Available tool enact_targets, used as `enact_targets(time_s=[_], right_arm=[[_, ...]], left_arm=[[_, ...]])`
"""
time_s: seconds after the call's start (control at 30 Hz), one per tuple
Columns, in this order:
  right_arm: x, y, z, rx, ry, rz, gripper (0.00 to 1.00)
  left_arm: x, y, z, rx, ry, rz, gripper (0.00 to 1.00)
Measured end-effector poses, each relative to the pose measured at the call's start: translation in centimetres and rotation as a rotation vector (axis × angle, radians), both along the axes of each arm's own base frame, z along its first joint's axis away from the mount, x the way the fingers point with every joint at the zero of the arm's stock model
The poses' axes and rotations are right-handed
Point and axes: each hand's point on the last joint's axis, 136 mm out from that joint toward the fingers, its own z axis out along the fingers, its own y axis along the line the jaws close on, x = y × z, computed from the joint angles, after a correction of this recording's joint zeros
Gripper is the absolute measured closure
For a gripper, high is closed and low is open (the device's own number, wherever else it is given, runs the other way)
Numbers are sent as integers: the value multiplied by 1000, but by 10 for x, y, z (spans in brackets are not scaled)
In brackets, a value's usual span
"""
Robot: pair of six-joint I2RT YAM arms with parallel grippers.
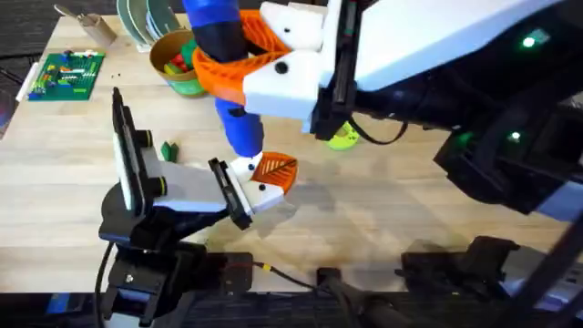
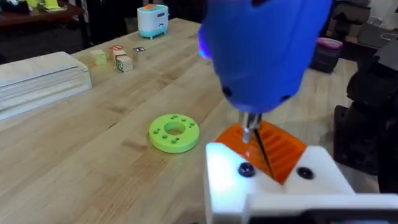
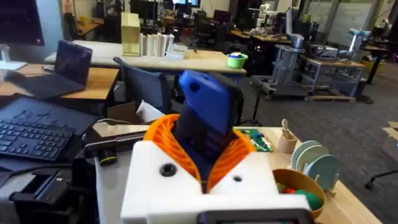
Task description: Pick up the gripper from the table and insert it into the empty holder that is missing its gripper. Then pick up a screw, insert it into the mounting hole, and use the screwdriver to tighten it. Finally, clean up the table by picking up the vegetable and placing it into the bucket.
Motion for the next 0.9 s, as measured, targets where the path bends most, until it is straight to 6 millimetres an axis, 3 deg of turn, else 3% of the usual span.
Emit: enact_targets(time_s=[0.23,0.73,0.9], right_arm=[[1,8,-12,-25,23,16,976],[1,9,-13,-26,33,22,976],[4,13,-22,-44,50,22,976]], left_arm=[[0,0,0,0,0,0,997],[0,0,0,0,0,0,997],[0,0,0,-1,6,0,997]])
